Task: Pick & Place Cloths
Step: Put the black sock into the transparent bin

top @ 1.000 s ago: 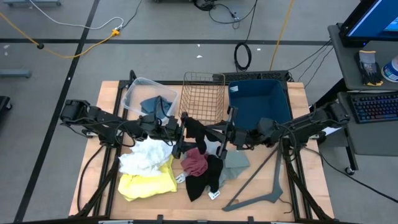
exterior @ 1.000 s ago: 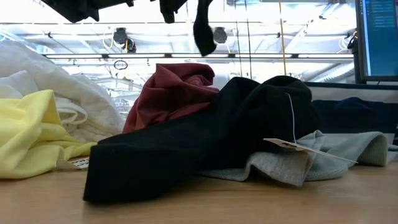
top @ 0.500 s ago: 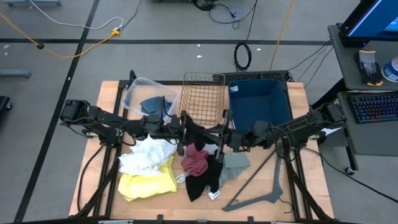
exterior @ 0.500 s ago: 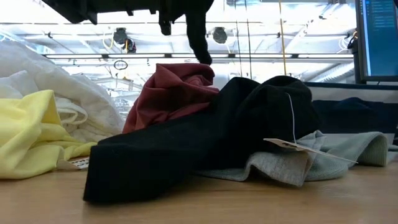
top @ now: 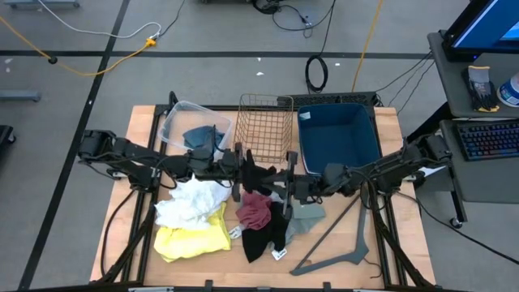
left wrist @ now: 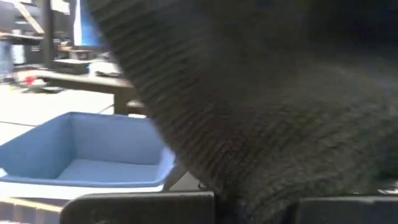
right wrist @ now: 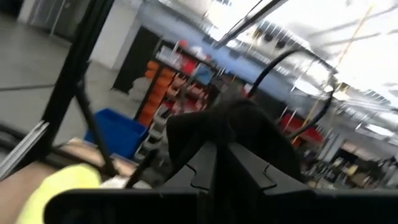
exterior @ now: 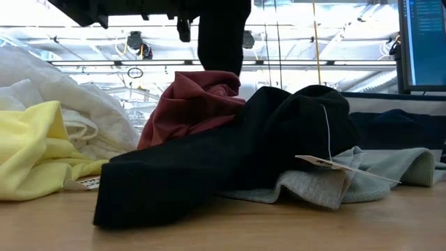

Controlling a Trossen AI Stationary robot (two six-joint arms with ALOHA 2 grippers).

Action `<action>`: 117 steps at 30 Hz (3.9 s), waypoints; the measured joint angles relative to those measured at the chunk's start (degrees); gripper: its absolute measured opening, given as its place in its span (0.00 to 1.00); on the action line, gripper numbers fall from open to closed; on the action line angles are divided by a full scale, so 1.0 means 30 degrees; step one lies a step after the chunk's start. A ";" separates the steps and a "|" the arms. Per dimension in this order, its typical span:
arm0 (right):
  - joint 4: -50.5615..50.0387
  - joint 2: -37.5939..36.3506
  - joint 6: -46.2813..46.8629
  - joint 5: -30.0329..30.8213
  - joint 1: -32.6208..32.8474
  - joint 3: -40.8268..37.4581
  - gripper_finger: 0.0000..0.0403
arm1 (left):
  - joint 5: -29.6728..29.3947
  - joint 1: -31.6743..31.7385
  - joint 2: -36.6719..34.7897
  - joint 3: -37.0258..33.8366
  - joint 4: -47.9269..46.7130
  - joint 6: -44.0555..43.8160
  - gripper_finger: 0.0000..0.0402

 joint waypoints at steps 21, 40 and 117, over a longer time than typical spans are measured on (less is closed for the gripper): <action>-0.8202 -0.0015 0.1142 0.4542 0.2890 0.0000 0.30 | -0.2908 0.0050 -0.3509 -0.0007 -0.3721 -0.0534 0.00; -1.5874 -0.0015 0.5353 0.4582 0.5272 0.0000 0.29 | -0.3905 0.1972 -0.9095 -0.0015 -0.7167 -0.3848 0.00; -2.4350 -0.0015 1.7635 0.4510 1.0867 0.0000 0.29 | -1.3871 1.0120 -1.0508 -0.0007 -2.1033 -0.5047 0.00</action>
